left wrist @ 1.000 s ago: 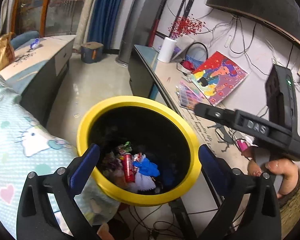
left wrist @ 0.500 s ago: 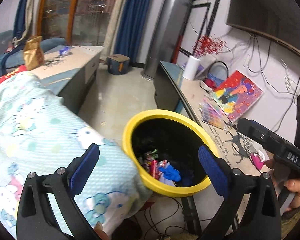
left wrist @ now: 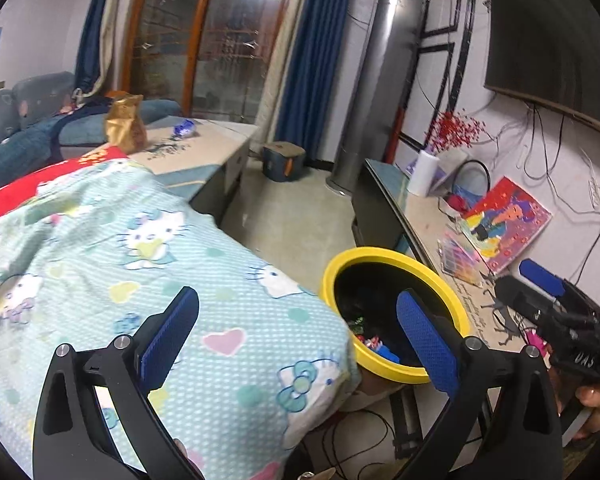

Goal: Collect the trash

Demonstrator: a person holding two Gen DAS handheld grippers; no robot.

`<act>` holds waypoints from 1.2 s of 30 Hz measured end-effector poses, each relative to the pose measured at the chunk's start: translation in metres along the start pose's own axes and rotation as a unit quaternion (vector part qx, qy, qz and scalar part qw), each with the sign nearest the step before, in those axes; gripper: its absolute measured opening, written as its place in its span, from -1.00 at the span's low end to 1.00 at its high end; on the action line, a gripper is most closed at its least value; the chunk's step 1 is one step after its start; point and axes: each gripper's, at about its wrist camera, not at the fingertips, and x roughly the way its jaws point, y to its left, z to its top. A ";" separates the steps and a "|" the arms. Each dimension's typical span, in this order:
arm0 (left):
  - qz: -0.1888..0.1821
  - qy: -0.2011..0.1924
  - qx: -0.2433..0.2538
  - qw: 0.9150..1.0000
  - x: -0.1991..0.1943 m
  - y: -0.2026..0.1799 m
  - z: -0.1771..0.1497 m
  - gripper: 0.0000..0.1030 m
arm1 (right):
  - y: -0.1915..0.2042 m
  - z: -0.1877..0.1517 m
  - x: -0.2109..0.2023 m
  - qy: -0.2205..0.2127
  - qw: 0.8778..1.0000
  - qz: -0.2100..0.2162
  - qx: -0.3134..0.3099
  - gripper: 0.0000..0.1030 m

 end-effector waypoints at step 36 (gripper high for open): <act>0.079 -0.128 0.021 0.988 -0.105 0.021 -0.034 0.87 | 0.067 -0.021 -0.051 -0.154 0.984 -0.055 -0.067 0.79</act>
